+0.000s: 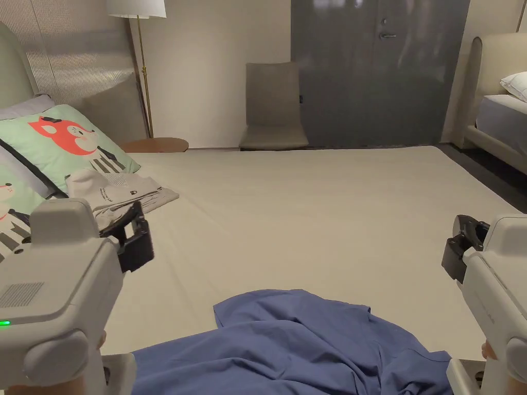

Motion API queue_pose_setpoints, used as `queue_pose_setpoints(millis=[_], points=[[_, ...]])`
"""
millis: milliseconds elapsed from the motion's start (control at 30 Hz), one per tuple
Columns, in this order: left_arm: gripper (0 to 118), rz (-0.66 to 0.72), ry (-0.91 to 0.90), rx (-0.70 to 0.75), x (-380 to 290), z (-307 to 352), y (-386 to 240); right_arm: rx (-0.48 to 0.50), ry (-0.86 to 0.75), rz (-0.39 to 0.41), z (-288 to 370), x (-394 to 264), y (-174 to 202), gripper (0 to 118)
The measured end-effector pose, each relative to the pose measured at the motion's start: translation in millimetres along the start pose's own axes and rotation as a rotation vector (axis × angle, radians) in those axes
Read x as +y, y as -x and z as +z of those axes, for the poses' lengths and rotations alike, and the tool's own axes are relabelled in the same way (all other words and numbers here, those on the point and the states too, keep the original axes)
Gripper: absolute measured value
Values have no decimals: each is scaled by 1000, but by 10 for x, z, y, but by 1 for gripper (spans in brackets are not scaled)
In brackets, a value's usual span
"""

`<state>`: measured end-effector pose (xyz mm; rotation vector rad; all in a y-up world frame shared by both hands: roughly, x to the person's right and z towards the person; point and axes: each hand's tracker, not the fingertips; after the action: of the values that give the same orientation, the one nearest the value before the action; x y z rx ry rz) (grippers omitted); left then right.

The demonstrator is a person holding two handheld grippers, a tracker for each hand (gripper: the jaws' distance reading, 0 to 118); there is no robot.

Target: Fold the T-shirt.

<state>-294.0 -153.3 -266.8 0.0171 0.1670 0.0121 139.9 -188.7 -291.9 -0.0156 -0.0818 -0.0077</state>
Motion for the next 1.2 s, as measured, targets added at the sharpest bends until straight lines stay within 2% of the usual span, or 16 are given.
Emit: queue_pose_setpoints(millis=[100,167,400,567,600,633,667,700,733,767,933,967,1033,1067,1133,1200], points=[[36,1,-29,8,92,86,157,15,-2,4,-11,12,65,1],[0,-8,-51,27,121,111,188,22,-3,5,-20,20,89,1],[0,-11,44,-4,-58,38,183,25,5,10,-28,16,123,1],[1,50,314,-64,-636,-50,122,23,24,4,-27,-57,104,1],[7,55,390,-72,-825,-52,112,22,28,2,-28,-77,96,1],[29,66,454,-69,-1002,-64,98,20,35,2,-24,-100,100,1],[74,74,524,-68,-1168,-75,83,19,41,2,-28,-117,93,1],[102,83,594,-74,-1333,-90,69,20,46,3,-31,-136,87,1],[112,97,654,-84,-1507,-83,53,18,51,7,-32,-151,85,1],[106,106,714,-104,-1666,-67,33,17,56,9,-29,-169,88,1],[105,65,886,-87,-2292,28,-97,10,81,3,-26,-271,56,1],[100,66,916,-87,-2383,46,-114,10,87,5,-24,-295,49,1],[74,66,953,-87,-2497,90,-169,10,102,14,-18,-345,39,1],[68,-6,902,-39,-2485,122,-188,8,111,19,-19,-372,27,1],[54,5,894,-77,-2382,139,-205,4,128,24,-31,-426,-6,1],[6,65,871,-116,-2284,140,-179,-14,161,32,-60,-510,-40,2]])
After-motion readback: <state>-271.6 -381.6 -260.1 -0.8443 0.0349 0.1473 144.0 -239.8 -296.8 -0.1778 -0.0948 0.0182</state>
